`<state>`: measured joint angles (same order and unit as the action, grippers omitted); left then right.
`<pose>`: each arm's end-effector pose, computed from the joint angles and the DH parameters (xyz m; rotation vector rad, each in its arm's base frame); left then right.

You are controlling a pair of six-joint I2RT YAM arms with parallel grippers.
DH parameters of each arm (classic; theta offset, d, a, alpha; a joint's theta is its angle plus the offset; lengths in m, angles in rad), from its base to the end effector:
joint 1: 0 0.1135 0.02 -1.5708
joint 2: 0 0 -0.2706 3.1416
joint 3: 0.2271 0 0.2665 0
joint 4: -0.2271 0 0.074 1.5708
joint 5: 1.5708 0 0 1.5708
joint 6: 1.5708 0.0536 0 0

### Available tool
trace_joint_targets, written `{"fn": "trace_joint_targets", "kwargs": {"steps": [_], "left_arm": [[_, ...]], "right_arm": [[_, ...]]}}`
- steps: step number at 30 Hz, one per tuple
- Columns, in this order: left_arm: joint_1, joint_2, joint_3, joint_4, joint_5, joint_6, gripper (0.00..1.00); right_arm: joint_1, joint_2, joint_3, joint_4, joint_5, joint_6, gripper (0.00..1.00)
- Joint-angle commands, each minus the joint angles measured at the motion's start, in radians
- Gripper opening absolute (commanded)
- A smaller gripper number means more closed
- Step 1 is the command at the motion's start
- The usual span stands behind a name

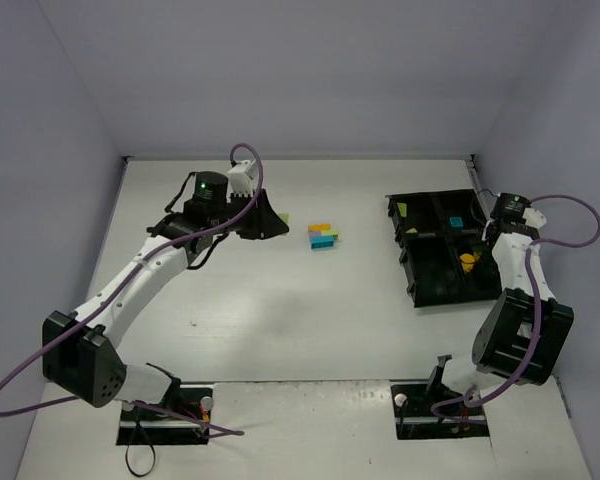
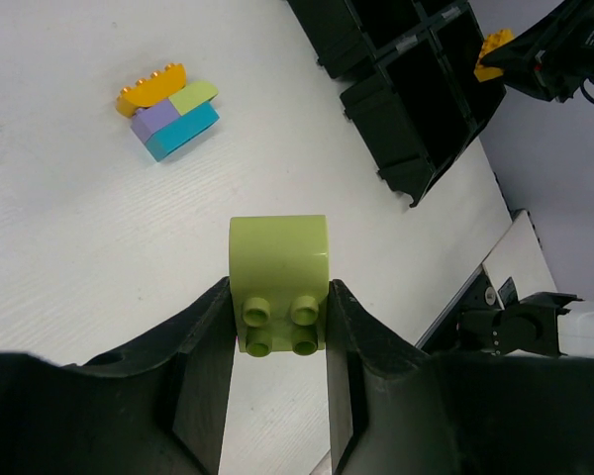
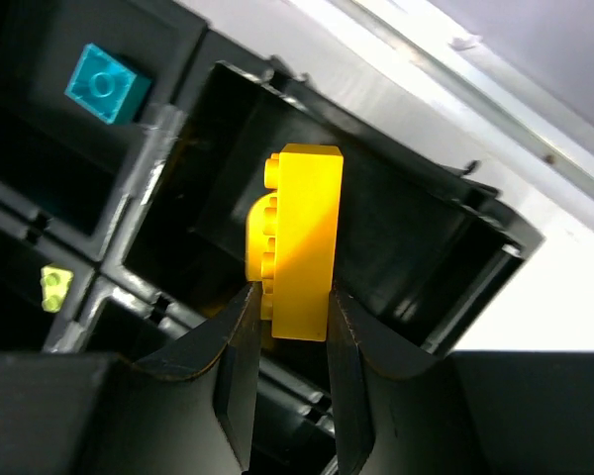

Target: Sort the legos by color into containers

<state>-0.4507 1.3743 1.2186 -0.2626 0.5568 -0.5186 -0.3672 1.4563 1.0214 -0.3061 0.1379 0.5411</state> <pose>0.2957 -0.1746 0.3494 0.3158 2.0941 -1.1570 0.3181 -0.1302 0.2416 1.0733 2.0389 -0.0704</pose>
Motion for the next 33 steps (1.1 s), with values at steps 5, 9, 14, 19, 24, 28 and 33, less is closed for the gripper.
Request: {"fn": "trace_joint_targets", "kwargs": {"steps": [5, 9, 14, 19, 24, 28, 33], "left_arm": [[-0.019, -0.058, 0.002, 0.014, -0.015, 0.049, 0.0], [-0.026, -0.041, 0.018, 0.013, -0.014, 0.057, 0.0], [-0.043, -0.014, 0.058, 0.011, -0.014, 0.063, 0.0], [-0.06, 0.019, 0.105, 0.017, 0.018, 0.083, 0.0], [-0.06, 0.054, 0.131, 0.048, 0.025, 0.011, 0.0], [-0.063, 0.077, 0.125, 0.14, 0.072, -0.054, 0.0], [-0.095, 0.045, 0.096, 0.152, 0.013, 0.114, 0.0]], "right_arm": [[0.014, -0.036, -0.018, 0.044, -0.081, 0.017, 0.16], [0.024, -0.039, -0.038, 0.051, -0.092, 0.02, 0.3], [0.053, -0.079, -0.001, 0.055, -0.083, -0.026, 0.69], [0.155, -0.146, 0.104, 0.067, -0.125, -0.075, 0.73], [0.339, -0.162, 0.172, 0.163, -0.421, -0.183, 0.72], [0.462, -0.148, 0.195, 0.242, -0.564, -0.176, 0.72], [0.6, -0.077, 0.291, 0.256, -0.667, -0.106, 0.66]]}}
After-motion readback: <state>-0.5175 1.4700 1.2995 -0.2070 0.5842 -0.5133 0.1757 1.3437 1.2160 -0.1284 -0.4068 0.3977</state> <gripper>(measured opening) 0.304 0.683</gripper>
